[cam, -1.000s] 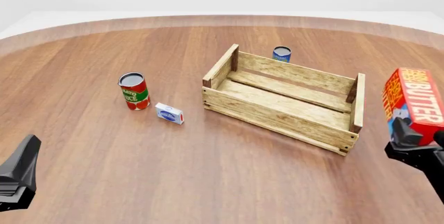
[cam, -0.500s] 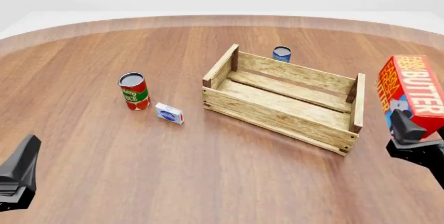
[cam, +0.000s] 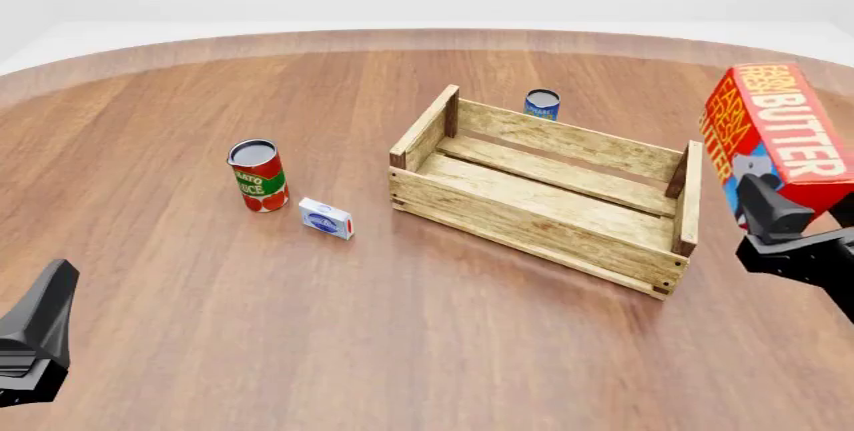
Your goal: Pick up the butter and put it in the tray.
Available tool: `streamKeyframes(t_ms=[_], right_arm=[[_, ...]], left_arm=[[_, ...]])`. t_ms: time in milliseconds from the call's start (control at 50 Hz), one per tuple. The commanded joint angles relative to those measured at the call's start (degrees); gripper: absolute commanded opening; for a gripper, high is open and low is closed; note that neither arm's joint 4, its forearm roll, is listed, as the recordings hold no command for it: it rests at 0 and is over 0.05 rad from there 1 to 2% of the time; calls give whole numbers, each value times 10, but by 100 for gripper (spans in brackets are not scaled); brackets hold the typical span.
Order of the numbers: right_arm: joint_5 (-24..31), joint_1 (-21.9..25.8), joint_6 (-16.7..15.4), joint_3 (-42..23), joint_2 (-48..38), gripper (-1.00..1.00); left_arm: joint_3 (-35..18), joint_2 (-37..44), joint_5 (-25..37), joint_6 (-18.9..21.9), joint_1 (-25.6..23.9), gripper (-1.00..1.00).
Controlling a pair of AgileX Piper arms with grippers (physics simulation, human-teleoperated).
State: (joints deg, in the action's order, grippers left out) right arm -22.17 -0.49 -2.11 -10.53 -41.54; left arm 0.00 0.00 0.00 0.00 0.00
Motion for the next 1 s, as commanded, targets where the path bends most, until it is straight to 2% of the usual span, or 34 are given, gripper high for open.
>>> streamKeyframes(t_ms=[20,640,1000], right_arm=[[5,21,5,-41,-18,-100],[-60,67,-15,-103,-167,-100],[-104,98,-12,-140,-258,-100]], left_arm=[[0,0,0,0,0,100],[0,0,0,0,0,100],[0,0,0,0,0,100]])
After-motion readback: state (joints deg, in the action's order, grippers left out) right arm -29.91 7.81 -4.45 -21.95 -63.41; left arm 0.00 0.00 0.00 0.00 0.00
